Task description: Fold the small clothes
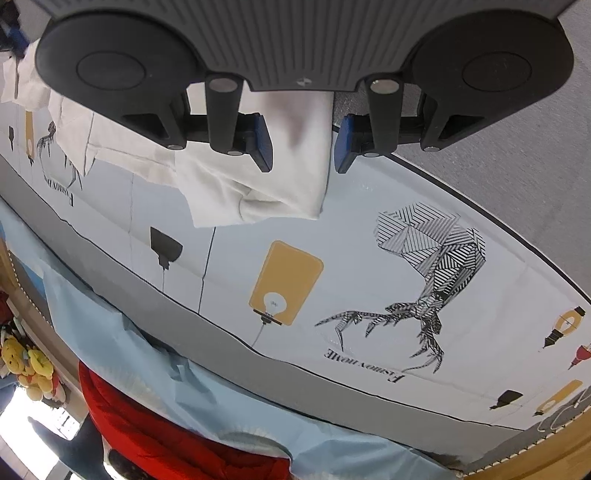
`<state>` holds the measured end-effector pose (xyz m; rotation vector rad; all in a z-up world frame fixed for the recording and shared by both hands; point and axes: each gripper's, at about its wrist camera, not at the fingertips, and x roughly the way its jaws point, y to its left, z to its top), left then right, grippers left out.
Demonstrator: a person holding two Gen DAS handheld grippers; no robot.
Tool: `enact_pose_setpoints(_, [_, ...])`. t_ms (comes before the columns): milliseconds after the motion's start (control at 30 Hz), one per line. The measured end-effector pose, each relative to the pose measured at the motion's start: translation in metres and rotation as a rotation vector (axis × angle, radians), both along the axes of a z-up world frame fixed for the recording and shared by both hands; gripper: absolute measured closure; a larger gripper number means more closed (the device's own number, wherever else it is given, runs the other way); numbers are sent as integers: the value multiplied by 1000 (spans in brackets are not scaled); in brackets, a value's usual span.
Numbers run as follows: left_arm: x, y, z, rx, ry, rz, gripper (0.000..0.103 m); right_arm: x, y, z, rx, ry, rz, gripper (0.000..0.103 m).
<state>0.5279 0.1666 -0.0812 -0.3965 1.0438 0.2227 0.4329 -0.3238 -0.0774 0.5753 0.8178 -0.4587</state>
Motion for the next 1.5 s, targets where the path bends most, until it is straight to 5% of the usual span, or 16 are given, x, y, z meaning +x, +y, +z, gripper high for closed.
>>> enact_pose_setpoints(100, [0,-3,-3,-7,10,-11,62,8,2,1,87,-64,82,80])
enact_pose_setpoints(233, [0,-8,-6,-14,20,-20,62,18,-12,-46,212,183,36,89])
enact_pose_setpoints(300, [-1,-14,-6,-22,19,-34,62,11,-19,-44,249,146,5,88])
enact_pose_setpoints(367, [-3,-21,-14,-85,26,-49,62,13,-12,-30,180,103,69,81])
enact_pose_setpoints(467, [-6,-37,-46,-190,141,-101,62,11,-19,-33,205,113,74,78])
enact_pose_setpoints(567, [-9,-53,-64,-129,199,-157,63,12,-41,-40,310,99,2,79])
enact_pose_setpoints(833, [-14,-81,-5,-105,49,-204,62,-6,-115,-5,217,-125,-160,80])
enact_pose_setpoints(900, [-15,-91,0,-103,38,-230,62,-12,-144,-5,212,-182,-229,86])
enact_pose_setpoints(1033, [-18,-103,1,-110,45,-263,62,-23,-199,-10,192,-251,-353,83])
enact_pose_setpoints(1400, [-9,-99,-7,-98,64,-248,62,4,-254,-55,188,-166,-368,71])
enact_pose_setpoints(1500, [-8,-96,-7,-99,65,-243,62,6,-253,-60,185,-171,-359,78])
